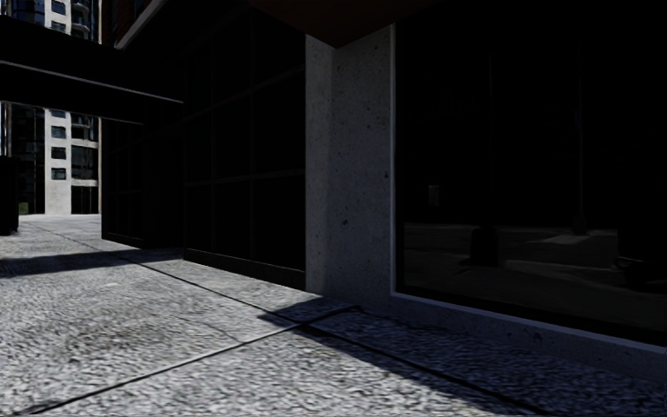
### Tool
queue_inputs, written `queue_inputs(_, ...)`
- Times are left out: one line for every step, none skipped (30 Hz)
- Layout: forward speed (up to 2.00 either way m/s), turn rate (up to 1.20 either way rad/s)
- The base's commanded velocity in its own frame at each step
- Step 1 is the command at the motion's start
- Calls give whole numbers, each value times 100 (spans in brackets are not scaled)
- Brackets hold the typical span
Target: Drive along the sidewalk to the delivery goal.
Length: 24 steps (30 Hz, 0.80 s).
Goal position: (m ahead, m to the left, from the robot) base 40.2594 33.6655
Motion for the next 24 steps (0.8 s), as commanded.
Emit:
queue_inputs(138,78)
queue_inputs(138,78)
queue_inputs(138,78)
queue_inputs(138,78)
queue_inputs(138,78)
queue_inputs(138,78)
queue_inputs(138,78)
queue_inputs(138,78)
queue_inputs(138,78)
queue_inputs(138,78)
queue_inputs(141,78)
queue_inputs(148,78)
queue_inputs(152,78)
queue_inputs(152,78)
queue_inputs(153,78)
queue_inputs(153,78)
queue_inputs(154,78)
queue_inputs(154,78)
queue_inputs(154,78)
queue_inputs(156,78)
queue_inputs(159,78)
queue_inputs(159,78)
queue_inputs(161,77)
queue_inputs(162,74)
